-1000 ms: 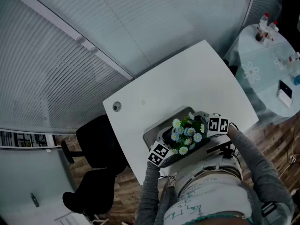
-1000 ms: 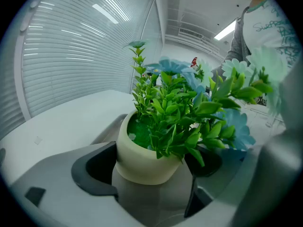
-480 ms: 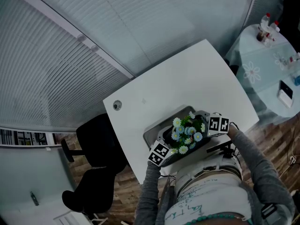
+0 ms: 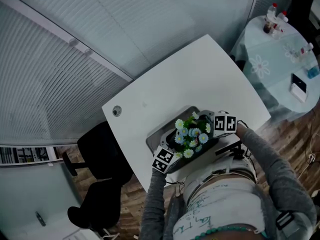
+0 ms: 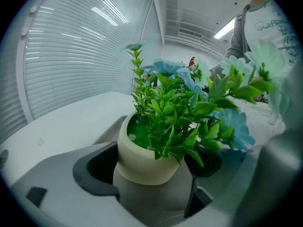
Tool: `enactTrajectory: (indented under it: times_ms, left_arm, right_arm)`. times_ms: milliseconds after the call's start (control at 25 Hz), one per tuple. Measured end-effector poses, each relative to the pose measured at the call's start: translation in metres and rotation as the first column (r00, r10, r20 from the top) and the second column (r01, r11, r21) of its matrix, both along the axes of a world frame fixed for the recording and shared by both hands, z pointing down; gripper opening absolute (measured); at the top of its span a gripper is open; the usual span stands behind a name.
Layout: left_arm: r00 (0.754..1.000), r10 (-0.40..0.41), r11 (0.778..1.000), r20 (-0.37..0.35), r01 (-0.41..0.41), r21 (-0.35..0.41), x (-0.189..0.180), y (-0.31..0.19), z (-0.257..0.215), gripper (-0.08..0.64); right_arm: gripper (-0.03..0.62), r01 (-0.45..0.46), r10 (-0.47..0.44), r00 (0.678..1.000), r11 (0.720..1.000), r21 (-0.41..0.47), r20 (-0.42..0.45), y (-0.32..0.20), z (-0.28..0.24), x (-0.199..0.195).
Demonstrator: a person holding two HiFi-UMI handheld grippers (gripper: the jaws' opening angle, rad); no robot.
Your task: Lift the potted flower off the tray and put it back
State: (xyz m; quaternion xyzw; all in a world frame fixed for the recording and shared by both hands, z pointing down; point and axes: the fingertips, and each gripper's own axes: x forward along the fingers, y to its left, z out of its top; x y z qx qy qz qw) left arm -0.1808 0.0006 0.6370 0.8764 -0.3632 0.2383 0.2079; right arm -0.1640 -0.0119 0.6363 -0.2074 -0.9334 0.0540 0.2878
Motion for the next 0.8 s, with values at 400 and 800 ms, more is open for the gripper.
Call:
enactTrajectory:
  times_ms: [400, 800]
  left_arm:
    - [1.0, -0.004, 1.0, -0.006, 0.004, -0.016, 0.0025, 0.0029, -0.0016, 0.443]
    - [1.0, -0.021, 1.0, -0.002, 0.021, -0.003, 0.0008, 0.0047, -0.0026, 0.442]
  right_arm:
    - [0.399, -0.017, 0.017, 0.999, 1.0, -0.018, 0.029, 0.0021, -0.001, 0.002]
    - [0.399, -0.007, 0.007, 1.0, 1.0, -0.009, 0.009, 0.0034, -0.0003, 0.001]
